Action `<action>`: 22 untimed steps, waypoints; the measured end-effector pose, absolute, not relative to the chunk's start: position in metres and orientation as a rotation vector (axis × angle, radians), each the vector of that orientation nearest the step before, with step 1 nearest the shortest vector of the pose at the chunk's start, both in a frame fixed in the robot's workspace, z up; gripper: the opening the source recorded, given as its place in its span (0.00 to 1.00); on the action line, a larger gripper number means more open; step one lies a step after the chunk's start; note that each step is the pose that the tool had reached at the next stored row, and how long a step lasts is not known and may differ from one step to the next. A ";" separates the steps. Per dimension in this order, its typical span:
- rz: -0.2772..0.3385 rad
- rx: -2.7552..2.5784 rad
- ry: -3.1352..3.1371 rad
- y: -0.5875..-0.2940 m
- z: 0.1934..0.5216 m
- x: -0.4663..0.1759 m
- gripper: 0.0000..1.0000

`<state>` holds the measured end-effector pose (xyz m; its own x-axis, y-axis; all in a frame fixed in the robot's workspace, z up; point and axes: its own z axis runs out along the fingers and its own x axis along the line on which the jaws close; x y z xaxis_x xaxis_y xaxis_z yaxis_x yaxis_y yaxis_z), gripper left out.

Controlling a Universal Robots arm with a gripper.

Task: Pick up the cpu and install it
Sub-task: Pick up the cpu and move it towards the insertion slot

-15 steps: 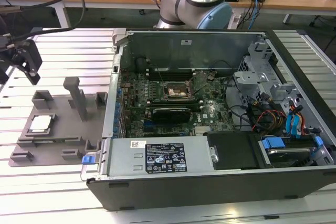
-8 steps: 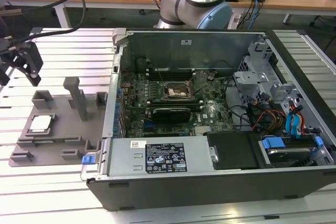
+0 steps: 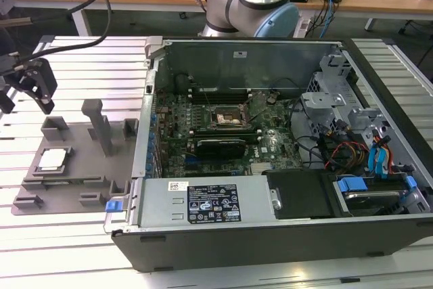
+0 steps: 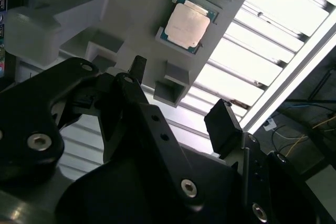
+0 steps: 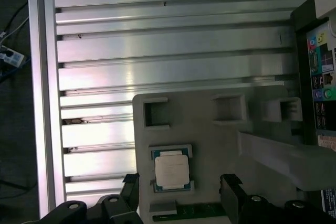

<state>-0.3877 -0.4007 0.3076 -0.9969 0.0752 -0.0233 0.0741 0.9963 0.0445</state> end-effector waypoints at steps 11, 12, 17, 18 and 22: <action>0.068 0.116 3.114 -0.401 0.298 -0.388 0.72; 0.068 0.117 3.114 -0.401 0.297 -0.388 0.72; 0.068 0.117 3.114 -0.401 0.294 -0.388 0.72; 0.068 0.117 3.114 -0.401 0.293 -0.388 0.72; 0.068 0.117 3.114 -0.401 0.290 -0.388 0.72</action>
<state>-0.3877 -0.4007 0.2896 -0.9969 0.0752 -0.0234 0.0742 0.9963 0.0444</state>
